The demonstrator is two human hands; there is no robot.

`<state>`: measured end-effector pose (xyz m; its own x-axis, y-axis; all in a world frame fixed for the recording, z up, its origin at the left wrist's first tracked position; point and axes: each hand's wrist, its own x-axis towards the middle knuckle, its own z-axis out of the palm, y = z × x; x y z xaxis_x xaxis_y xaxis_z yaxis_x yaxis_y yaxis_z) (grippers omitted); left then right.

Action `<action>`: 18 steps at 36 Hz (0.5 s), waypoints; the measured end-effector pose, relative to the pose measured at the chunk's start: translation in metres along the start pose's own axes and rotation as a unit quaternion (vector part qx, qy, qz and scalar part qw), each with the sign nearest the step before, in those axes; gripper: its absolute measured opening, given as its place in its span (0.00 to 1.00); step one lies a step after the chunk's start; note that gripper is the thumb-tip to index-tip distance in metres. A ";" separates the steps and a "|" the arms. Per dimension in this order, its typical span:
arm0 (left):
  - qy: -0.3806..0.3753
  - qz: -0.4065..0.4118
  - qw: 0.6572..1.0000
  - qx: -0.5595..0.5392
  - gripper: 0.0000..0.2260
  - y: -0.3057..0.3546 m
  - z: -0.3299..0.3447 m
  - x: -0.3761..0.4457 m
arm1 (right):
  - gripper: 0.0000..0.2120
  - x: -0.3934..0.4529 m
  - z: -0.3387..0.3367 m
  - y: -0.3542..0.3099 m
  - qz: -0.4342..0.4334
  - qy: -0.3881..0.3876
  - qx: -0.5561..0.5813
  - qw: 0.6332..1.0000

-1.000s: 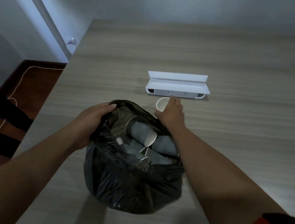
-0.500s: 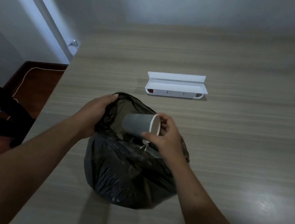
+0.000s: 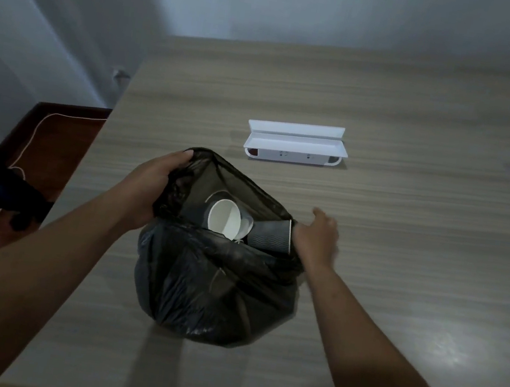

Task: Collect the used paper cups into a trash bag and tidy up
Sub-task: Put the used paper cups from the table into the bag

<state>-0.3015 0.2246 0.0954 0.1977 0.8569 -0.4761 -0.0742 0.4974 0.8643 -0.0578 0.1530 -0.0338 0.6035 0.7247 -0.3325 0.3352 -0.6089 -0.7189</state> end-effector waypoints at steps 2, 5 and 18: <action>-0.004 0.000 1.000 -0.007 0.11 -0.002 -0.001 -0.001 | 0.22 0.011 0.000 0.007 0.134 -0.074 0.011 0.988; -0.014 -0.008 1.000 -0.019 0.12 -0.005 0.001 -0.003 | 0.15 0.021 0.004 0.015 0.223 -0.168 0.164 0.946; -0.021 -0.008 0.999 -0.041 0.13 -0.002 0.006 -0.013 | 0.10 0.020 -0.047 0.018 0.158 -0.100 0.388 0.903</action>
<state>-0.2981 0.2116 0.1011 0.2395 0.8432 -0.4814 -0.1492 0.5219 0.8399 -0.0061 0.1418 -0.0247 0.4116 0.6452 -0.6437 -0.4846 -0.4432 -0.7541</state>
